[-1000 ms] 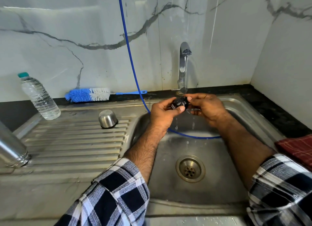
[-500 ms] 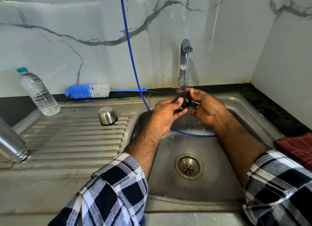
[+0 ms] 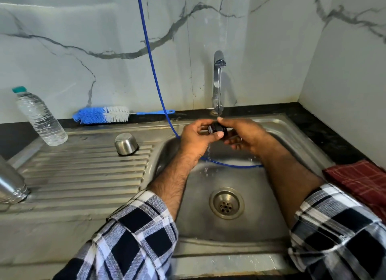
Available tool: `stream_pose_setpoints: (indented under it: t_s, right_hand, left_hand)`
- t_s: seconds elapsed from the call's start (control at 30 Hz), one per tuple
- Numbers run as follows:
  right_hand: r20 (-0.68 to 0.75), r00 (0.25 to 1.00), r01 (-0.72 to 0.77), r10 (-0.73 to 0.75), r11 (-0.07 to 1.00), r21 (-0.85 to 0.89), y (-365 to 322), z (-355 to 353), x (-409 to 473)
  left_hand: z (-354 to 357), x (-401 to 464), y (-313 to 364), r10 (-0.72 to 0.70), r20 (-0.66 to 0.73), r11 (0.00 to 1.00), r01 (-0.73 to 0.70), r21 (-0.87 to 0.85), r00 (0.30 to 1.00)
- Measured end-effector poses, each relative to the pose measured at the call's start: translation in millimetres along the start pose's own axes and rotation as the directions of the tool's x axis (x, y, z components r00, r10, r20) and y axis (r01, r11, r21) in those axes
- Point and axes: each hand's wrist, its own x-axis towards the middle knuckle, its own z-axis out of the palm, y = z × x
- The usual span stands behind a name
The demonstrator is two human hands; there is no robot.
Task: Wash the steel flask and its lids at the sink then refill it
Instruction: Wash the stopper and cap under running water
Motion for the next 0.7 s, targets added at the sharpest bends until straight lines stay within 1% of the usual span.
stream_pose_setpoints:
  t_s: [0.13, 0.23, 0.3, 0.4, 0.53, 0.7]
  right_hand:
    - [-0.038, 0.987, 0.151, -0.153, 0.987, -0.052, -2, 1, -8]
    - [-0.052, 0.966, 0.249, -0.254, 0.964, -0.091, -9, 4, -16]
    - [-0.056, 0.946, 0.307, -0.320, 0.937, -0.166, -11, 7, -22]
    - [-0.048, 0.908, 0.381, -0.416, 0.869, -0.314, -12, 15, -30]
    - [-0.023, 0.894, 0.406, -0.447, 0.831, -0.381, -10, 14, -38]
    - [-0.013, 0.911, 0.369, -0.412, 0.830, -0.418, -8, 12, -38]
  left_hand:
    - [-16, -9, 8, 0.000, 0.058, 0.985, -0.010, 0.170, 0.998]
    - [-31, -15, 22, -0.032, 0.003, 0.973, 0.030, 0.228, 0.999]
    - [-40, -16, 28, -0.037, -0.040, 0.968, 0.046, 0.248, 0.999]
    - [-49, -23, 31, -0.009, -0.044, 0.947, 0.023, 0.322, 0.999]
    - [-59, -36, 12, -0.013, -0.105, 0.958, 0.043, 0.284, 0.994]
    - [-60, -30, 11, 0.007, -0.057, 0.953, 0.011, 0.302, 0.998]
